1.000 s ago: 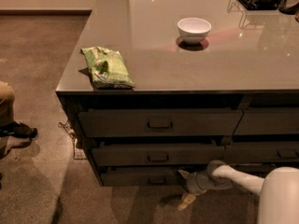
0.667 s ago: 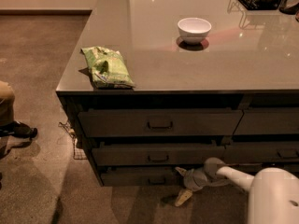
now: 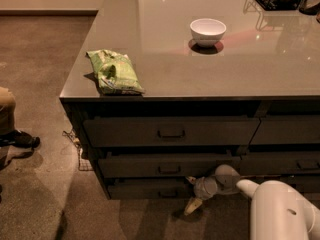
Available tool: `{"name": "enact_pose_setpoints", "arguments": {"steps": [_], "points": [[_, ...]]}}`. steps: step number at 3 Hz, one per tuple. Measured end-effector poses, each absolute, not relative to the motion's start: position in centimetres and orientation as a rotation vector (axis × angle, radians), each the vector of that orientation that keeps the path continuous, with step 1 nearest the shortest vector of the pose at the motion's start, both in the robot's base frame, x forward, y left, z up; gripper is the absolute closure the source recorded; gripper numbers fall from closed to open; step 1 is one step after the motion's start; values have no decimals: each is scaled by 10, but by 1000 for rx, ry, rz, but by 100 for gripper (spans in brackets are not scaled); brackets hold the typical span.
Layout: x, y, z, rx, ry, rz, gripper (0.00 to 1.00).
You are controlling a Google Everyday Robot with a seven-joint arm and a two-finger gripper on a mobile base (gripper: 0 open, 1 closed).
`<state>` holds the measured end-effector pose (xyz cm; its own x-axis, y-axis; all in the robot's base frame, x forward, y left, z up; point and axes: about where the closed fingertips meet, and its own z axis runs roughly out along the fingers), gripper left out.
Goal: Open bottom drawer
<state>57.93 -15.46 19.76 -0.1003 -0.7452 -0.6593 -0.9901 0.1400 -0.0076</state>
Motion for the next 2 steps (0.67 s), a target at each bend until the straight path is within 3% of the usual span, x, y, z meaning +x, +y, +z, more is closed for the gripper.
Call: {"name": "enact_pose_setpoints", "arguments": {"steps": [2], "points": [[581, -170, 196, -1600, 1898, 586, 42]]}}
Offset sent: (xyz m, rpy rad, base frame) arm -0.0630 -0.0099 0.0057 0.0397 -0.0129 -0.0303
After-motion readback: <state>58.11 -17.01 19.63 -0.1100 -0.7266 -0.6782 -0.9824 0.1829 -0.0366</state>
